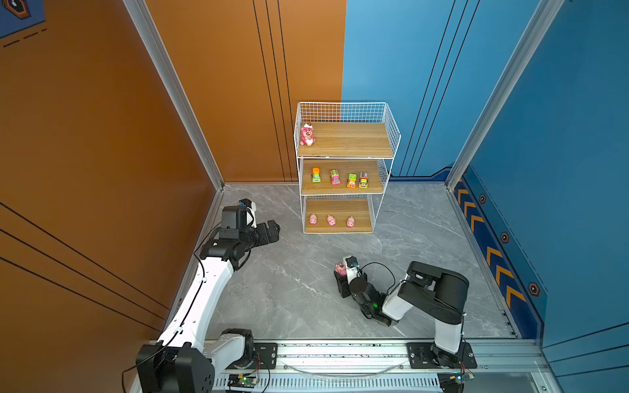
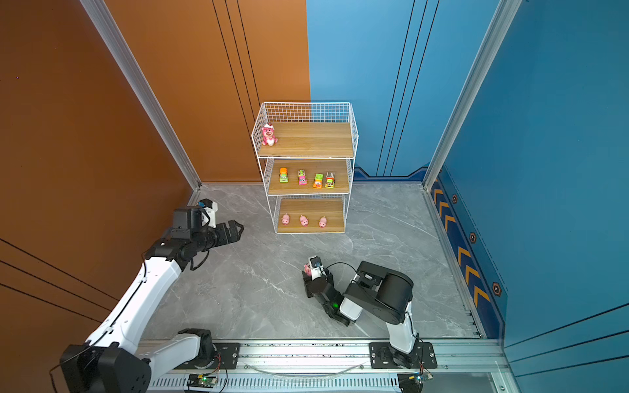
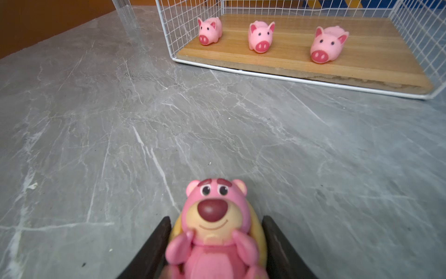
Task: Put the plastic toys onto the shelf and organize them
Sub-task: 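Lift the pink bear and carry it up to the top shelf tier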
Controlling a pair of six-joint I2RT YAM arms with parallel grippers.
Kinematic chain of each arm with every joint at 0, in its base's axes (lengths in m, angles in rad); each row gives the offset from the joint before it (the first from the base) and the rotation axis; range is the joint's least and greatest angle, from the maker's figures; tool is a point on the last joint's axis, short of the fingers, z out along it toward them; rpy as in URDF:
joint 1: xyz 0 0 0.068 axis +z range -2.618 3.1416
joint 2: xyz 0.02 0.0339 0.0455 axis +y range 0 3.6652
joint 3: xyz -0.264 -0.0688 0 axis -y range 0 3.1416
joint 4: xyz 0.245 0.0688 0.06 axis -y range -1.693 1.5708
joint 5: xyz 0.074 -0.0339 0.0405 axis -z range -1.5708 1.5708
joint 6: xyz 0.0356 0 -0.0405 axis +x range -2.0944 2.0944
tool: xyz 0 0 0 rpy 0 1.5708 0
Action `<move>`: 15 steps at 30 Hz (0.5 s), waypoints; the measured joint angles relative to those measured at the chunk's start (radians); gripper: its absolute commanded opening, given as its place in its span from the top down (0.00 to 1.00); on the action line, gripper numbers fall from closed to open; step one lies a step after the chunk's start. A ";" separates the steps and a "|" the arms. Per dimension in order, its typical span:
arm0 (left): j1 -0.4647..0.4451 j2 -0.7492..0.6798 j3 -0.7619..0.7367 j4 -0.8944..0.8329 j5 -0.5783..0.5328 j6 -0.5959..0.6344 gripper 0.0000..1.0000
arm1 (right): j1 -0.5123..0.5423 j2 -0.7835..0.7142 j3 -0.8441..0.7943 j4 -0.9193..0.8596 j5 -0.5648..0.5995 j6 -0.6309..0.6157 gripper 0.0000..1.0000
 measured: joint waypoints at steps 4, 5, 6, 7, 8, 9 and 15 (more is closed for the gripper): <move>0.000 0.000 0.000 0.000 0.000 0.000 0.02 | 0.008 -0.185 0.006 -0.176 -0.020 -0.022 0.57; 0.000 0.000 0.000 0.000 0.000 -0.001 0.02 | 0.011 -0.241 0.016 -0.229 -0.025 -0.030 0.58; 0.000 0.000 0.000 0.000 0.000 -0.001 0.02 | 0.014 -0.311 0.037 -0.299 -0.027 -0.036 0.58; -0.001 0.000 0.000 0.000 0.001 -0.001 0.02 | 0.016 -0.375 0.063 -0.367 -0.032 -0.044 0.58; -0.002 0.000 0.000 0.000 0.001 -0.001 0.02 | 0.018 -0.430 0.092 -0.425 -0.036 -0.051 0.58; -0.004 0.000 0.000 0.000 0.001 -0.001 0.02 | 0.019 -0.489 0.132 -0.495 -0.039 -0.059 0.58; -0.021 0.000 0.000 0.000 0.002 -0.001 0.02 | -0.011 -0.678 0.439 -0.866 -0.042 -0.099 0.58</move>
